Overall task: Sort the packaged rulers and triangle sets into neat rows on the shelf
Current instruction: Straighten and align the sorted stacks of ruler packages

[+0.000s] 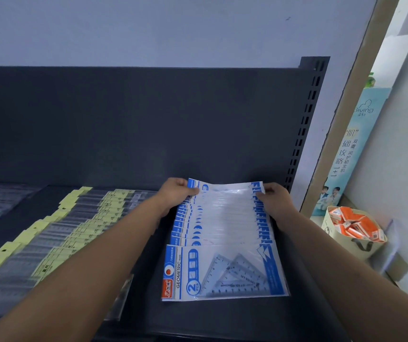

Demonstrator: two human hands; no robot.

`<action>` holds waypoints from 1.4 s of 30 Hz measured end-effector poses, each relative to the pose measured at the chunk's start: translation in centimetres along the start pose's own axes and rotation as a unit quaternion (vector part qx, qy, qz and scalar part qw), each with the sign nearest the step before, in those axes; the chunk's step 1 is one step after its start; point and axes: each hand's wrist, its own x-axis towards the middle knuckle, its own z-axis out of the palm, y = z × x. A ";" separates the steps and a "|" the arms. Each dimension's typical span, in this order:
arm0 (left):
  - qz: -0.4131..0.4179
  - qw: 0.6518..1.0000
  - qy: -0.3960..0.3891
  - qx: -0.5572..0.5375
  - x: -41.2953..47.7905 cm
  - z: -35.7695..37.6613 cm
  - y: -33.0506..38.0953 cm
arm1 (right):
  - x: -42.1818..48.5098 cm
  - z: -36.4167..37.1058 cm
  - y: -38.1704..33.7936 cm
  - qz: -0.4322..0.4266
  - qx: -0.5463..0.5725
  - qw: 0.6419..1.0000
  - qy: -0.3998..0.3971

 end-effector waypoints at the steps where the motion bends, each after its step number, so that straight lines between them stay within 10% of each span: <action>1: 0.001 1.000 -0.002 0.004 0.1 0.0 -0.1 | 0.1 0.0 0.1 0.001 -0.004 1.000 0.002; 21: -0.017 0.989 0.113 -0.094 1.0 1.0 -0.7 | 0.7 -0.1 0.8 -0.028 -0.024 0.999 0.037; 26: 0.044 0.983 0.101 0.144 0.5 0.9 -0.7 | -0.4 0.0 1.0 -0.095 -0.153 0.982 0.061; 32: 0.176 0.870 -0.060 0.456 -2.6 1.5 -0.8 | -3.1 0.9 0.8 -0.205 -0.377 0.900 -0.071; 36: 0.125 0.842 -0.165 0.499 -3.6 2.0 -1.5 | -4.5 1.3 1.4 -0.158 -0.500 0.835 -0.167; 42: 0.206 0.816 -0.094 0.532 -5.8 1.9 -1.5 | -6.8 1.2 0.7 -0.200 -0.521 0.820 -0.131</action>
